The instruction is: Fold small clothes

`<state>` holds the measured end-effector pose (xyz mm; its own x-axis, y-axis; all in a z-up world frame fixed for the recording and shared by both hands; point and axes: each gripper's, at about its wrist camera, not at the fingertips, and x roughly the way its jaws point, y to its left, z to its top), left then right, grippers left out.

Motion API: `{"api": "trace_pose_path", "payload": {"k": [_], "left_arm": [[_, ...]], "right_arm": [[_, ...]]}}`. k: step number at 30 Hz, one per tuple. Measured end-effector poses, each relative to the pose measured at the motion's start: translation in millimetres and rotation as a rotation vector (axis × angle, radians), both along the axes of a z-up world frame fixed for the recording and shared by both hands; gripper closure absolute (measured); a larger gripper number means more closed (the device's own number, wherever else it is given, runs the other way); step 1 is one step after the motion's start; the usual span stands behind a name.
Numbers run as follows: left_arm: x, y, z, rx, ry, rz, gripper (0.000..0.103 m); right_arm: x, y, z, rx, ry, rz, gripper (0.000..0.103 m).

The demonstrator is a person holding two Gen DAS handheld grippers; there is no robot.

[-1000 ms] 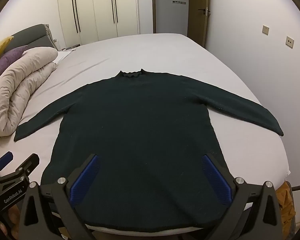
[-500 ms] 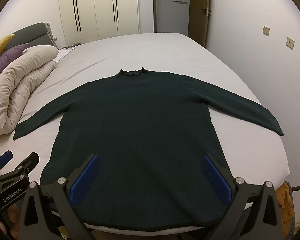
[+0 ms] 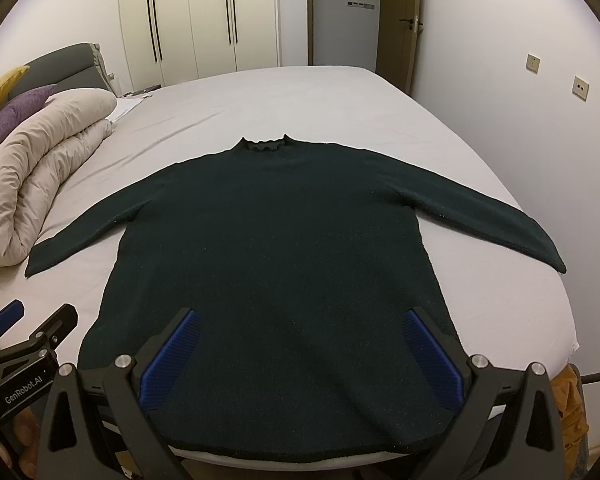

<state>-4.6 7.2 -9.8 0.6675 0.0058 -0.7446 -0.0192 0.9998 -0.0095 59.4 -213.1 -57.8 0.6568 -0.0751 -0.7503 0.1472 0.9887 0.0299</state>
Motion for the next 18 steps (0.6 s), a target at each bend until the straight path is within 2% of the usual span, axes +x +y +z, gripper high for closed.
{"api": "trace_pose_path", "payload": {"k": [18], "left_arm": [[-2.9, 2.1, -6.1, -0.002, 0.002, 0.003, 0.000]], "right_arm": [[1.5, -0.1, -1.8, -0.007, 0.004, 0.004, 0.000]]}}
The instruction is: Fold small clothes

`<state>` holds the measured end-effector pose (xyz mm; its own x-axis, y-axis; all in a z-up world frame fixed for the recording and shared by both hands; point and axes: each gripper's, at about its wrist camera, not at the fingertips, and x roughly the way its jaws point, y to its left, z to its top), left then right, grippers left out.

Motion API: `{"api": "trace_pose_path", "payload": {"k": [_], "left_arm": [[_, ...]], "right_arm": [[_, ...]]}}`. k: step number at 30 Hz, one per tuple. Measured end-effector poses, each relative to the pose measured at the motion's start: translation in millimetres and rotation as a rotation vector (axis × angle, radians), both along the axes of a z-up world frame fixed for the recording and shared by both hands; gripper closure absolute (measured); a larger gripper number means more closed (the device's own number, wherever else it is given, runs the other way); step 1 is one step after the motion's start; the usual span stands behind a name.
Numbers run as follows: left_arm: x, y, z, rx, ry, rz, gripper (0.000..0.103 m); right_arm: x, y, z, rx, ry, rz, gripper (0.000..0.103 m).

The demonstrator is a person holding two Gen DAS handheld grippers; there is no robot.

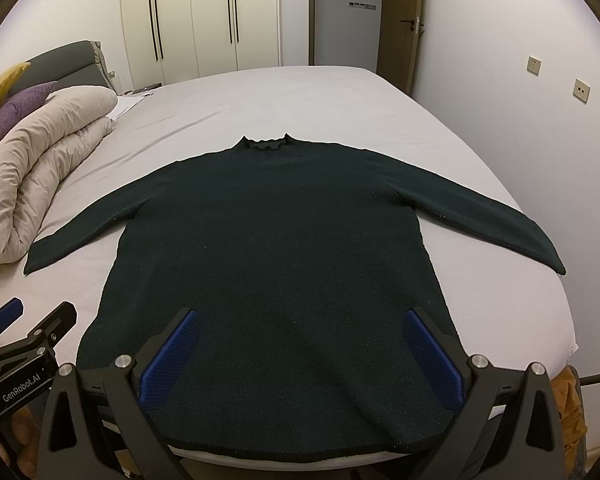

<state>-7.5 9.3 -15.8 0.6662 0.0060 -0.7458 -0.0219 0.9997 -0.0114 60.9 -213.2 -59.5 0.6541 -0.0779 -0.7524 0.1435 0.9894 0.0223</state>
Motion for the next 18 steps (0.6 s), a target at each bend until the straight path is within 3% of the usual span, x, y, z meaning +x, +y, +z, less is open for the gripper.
{"api": "trace_pose_path", "payload": {"k": [18], "left_arm": [[-0.7, 1.6, -3.4, -0.005, 0.004, 0.004, 0.000]], "right_arm": [[0.9, 0.6, -1.1, -0.009, 0.008, 0.005, 0.000]]}}
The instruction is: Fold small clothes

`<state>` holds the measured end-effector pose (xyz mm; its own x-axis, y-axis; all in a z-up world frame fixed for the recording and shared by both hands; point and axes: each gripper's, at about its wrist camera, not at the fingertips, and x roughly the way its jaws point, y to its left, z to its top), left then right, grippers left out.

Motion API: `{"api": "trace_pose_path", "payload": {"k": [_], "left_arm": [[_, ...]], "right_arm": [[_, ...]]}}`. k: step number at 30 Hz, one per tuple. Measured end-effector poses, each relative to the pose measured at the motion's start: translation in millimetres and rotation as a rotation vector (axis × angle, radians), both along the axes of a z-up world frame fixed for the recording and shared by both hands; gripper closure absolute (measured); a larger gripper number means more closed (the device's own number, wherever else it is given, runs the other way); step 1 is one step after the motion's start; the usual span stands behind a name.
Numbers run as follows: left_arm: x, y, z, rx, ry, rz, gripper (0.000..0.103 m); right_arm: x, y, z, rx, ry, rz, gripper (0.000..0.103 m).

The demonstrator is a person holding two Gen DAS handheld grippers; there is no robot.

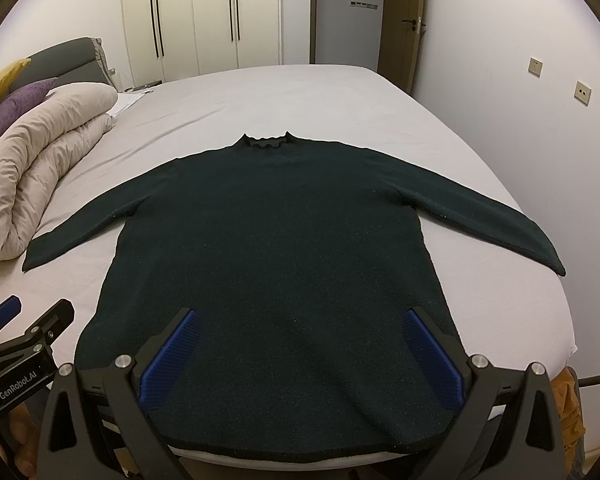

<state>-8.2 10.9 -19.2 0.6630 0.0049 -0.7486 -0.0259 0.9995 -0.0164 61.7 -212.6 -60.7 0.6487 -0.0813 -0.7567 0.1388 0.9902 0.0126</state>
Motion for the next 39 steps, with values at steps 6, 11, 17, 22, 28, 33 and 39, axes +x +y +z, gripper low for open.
{"api": "trace_pose_path", "payload": {"k": [6, 11, 17, 22, 28, 33, 39], "left_arm": [[1.9, 1.5, -1.2, -0.005, 0.004, 0.004, 0.000], [3.6, 3.0, -2.5, -0.009, 0.006, 0.010, 0.000], [5.9, 8.3, -5.8, -0.036, 0.016, 0.020, 0.000], [14.8, 34.3, -18.4, -0.136, 0.059, 0.052, 0.000], [34.3, 112.5, -35.3, -0.377, 0.051, 0.172, 0.000], [49.3, 194.3, -48.9, -0.532, 0.025, 0.350, 0.000], [64.7, 301.7, -93.2, -0.920, 0.009, 0.608, 0.000]], "right_arm": [[2.0, 1.4, -0.6, -0.005, 0.006, 0.000, 0.000], [3.0, 3.3, -1.4, -0.011, 0.010, 0.003, 0.000], [4.2, 6.8, -3.1, -0.015, 0.018, 0.006, 0.000], [6.1, 6.2, -5.2, -0.007, 0.021, 0.003, 0.000], [10.8, 4.8, -6.8, 0.054, -0.006, 0.011, 0.000], [20.6, 12.7, -5.3, 0.106, -0.041, 0.046, 0.000], [40.8, 27.4, -4.1, 0.217, -0.080, 0.116, 0.000]]}}
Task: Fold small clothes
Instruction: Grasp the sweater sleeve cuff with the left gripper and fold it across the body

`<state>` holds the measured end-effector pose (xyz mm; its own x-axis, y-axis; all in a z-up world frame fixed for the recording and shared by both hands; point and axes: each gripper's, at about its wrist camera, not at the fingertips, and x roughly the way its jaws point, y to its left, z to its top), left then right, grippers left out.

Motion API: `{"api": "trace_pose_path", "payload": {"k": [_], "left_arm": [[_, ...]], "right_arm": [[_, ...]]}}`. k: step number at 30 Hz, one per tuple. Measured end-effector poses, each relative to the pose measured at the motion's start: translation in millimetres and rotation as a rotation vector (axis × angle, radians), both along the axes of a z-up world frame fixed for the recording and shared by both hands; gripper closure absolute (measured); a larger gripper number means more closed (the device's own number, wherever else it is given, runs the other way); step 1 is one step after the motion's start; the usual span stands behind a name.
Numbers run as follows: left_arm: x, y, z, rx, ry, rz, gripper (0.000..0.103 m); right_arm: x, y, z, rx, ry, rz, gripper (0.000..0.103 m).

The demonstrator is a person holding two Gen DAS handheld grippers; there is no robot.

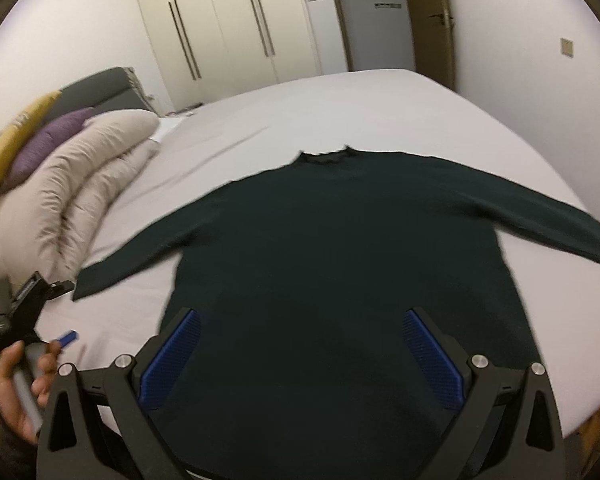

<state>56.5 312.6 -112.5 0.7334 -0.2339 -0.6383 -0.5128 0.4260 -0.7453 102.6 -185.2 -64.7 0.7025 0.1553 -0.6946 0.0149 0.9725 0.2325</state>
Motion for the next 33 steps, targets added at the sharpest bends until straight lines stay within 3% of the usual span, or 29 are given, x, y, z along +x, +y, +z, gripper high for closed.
{"api": "trace_pose_path", "payload": {"k": [4, 14, 18, 21, 24, 26, 28, 31, 33], "left_arm": [[13.3, 39.8, -24.4, -0.122, -0.027, 0.136, 0.000], [66.9, 55.5, -58.6, -0.269, -0.076, 0.194, 0.000], [84.9, 64.4, -66.4, -0.332, -0.145, 0.211, 0.003], [88.5, 70.8, -73.0, -0.370, -0.170, 0.227, 0.014], [94.3, 82.3, -84.3, -0.402, -0.194, 0.247, 0.031], [90.3, 85.5, -88.6, -0.409, -0.200, 0.250, 0.050], [89.6, 90.1, -93.1, -0.416, -0.204, 0.259, 0.062], [88.4, 95.7, -99.8, -0.422, -0.210, 0.284, 0.070], [88.7, 98.7, -101.3, -0.419, -0.218, 0.299, 0.070]], "right_arm": [[18.8, 8.0, -5.8, 0.074, 0.009, 0.038, 0.000], [59.5, 20.6, -32.6, 0.156, 0.098, 0.054, 0.001], [65.7, 23.8, -36.4, 0.170, 0.103, 0.064, 0.001], [68.1, 23.1, -37.6, 0.184, 0.099, 0.067, 0.001], [68.6, 19.9, -38.9, 0.196, 0.088, 0.068, 0.001], [67.9, 16.5, -40.0, 0.202, 0.085, 0.063, 0.001], [67.9, 12.7, -41.3, 0.208, 0.084, 0.057, 0.001], [67.3, 7.2, -43.2, 0.217, 0.083, 0.049, 0.001], [67.2, 3.7, -44.8, 0.220, 0.082, 0.043, 0.003]]}}
